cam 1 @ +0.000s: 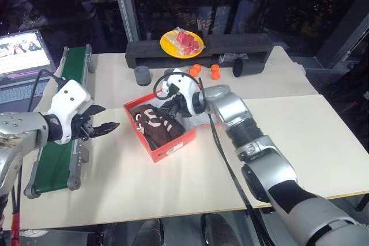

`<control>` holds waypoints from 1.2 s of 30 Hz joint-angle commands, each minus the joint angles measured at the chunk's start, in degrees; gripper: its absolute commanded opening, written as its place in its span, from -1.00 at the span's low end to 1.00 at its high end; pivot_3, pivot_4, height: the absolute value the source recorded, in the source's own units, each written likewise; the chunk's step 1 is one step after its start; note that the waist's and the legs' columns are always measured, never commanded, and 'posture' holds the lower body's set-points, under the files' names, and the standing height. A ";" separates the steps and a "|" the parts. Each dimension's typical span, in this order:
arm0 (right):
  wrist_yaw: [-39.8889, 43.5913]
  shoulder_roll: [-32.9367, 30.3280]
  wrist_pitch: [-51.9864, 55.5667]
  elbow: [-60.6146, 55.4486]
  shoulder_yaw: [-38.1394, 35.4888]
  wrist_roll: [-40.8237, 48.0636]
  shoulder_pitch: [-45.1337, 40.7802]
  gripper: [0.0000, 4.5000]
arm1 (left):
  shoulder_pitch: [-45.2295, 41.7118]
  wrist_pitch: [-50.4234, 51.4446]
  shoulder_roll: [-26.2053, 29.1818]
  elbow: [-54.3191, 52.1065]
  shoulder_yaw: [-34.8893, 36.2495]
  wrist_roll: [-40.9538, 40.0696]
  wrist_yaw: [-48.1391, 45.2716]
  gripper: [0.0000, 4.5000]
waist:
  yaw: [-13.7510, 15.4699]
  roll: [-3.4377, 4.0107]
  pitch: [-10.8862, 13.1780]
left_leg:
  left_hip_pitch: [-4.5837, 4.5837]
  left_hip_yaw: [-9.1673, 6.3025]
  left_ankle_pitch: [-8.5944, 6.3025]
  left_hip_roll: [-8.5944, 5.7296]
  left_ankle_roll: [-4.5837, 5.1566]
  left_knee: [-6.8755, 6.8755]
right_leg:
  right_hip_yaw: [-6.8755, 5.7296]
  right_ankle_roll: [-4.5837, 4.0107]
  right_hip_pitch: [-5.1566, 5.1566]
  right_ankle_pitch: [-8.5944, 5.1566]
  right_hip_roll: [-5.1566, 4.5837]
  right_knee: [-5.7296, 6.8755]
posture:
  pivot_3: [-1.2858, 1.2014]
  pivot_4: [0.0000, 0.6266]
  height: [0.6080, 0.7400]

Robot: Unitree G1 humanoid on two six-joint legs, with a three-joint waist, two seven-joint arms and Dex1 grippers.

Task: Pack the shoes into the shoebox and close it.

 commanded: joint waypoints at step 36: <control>4.69 -7.41 12.78 -14.14 -9.58 6.32 -3.72 -0.97 | -3.26 -2.58 -0.43 -0.39 -3.66 -0.31 -2.71 0.48 | 1.28 0.04 0.17 | -0.19 -0.09 0.00 0.03 0.00 0.10 | -0.12 -0.21 -0.01 0.13 0.03 -0.03 | 0.03 -0.52 1.00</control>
